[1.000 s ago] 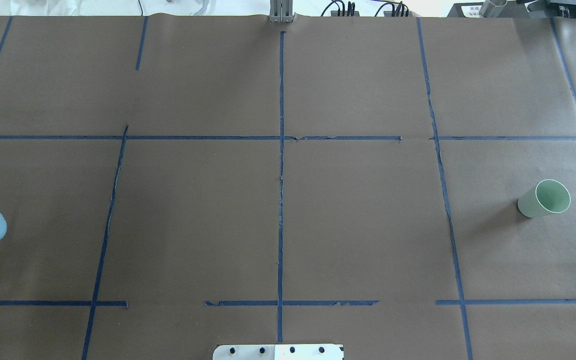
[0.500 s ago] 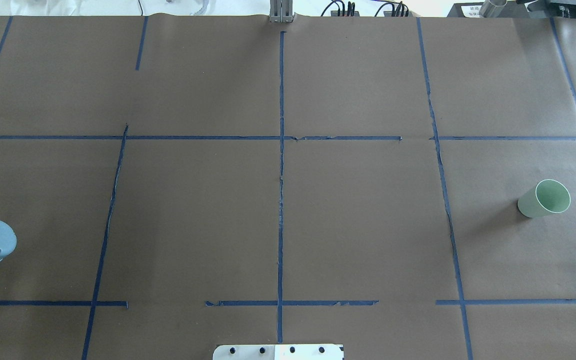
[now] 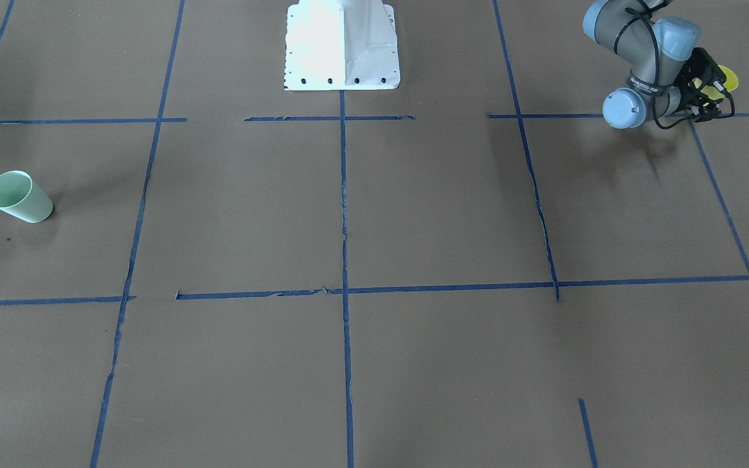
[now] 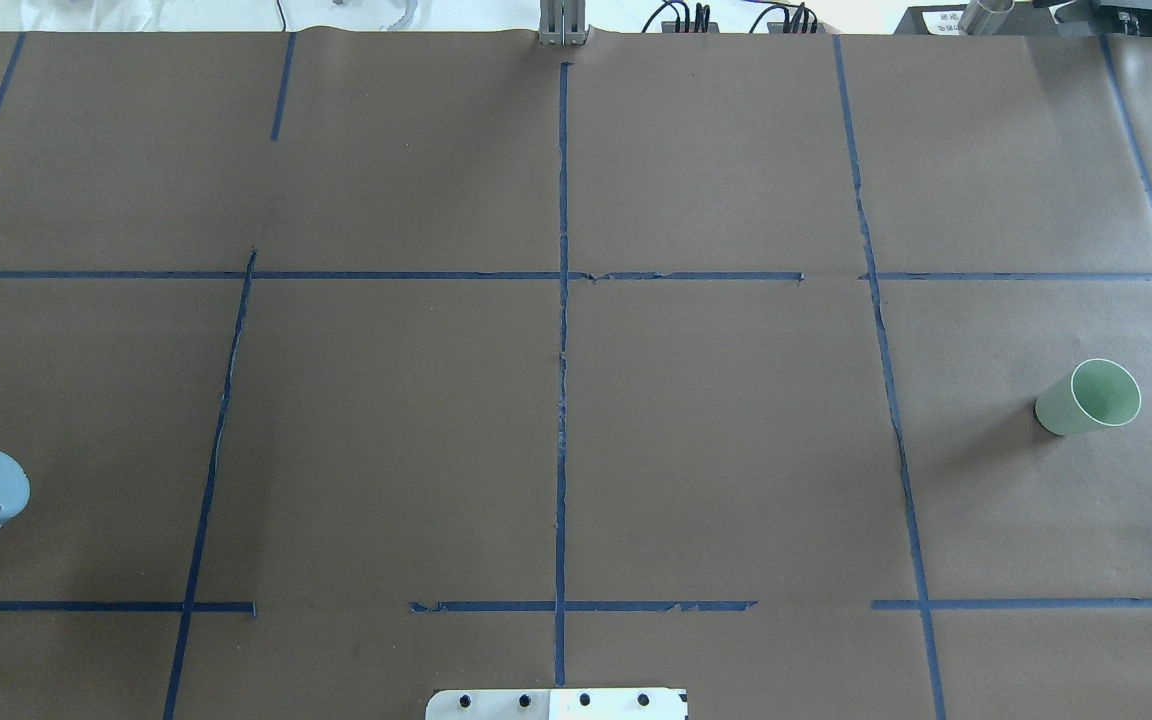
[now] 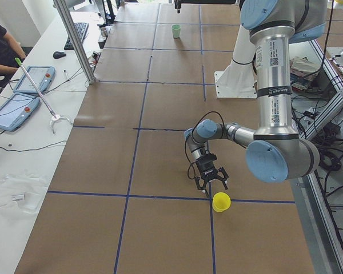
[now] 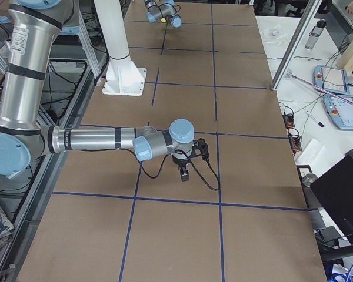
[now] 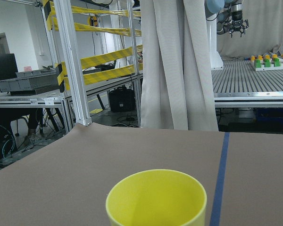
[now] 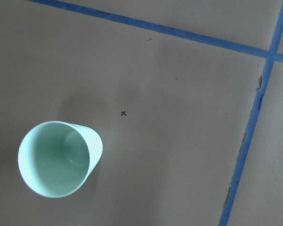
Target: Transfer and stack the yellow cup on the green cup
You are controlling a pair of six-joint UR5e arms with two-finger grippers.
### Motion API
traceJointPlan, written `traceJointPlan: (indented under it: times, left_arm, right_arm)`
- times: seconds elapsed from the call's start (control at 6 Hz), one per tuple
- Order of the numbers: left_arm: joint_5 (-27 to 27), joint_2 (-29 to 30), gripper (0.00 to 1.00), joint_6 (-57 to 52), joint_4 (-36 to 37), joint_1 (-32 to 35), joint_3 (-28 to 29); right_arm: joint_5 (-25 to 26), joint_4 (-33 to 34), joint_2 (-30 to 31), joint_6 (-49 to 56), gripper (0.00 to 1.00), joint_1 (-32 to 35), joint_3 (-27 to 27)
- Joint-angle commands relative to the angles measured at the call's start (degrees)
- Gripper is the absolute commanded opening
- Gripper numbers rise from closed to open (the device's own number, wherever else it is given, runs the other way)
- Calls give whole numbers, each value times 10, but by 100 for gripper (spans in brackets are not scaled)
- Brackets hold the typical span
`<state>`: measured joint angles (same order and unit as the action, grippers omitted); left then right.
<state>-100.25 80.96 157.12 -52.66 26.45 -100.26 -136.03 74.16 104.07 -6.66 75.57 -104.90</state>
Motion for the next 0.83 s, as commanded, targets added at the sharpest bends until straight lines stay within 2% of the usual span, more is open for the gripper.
traceJointPlan:
  times: [0.0,0.17,0.33,0.67]
  left_arm:
    - [-9,3,100,5,-14,-1,31]
    - [-9,3,100,5,-23,-9,32]
    - [-9,4,100,5,-23,-50,32]
    - [-9,4,100,6,-44,-63,58]
  right_arm:
    - [0,-1,-2,0,100,-5,0]
    - [-1,-1,-2,-1,100,-8,0]
    - [1,-15,-2,-1,100,-8,0]
    - [1,-18,-2,-1,100,-9,0]
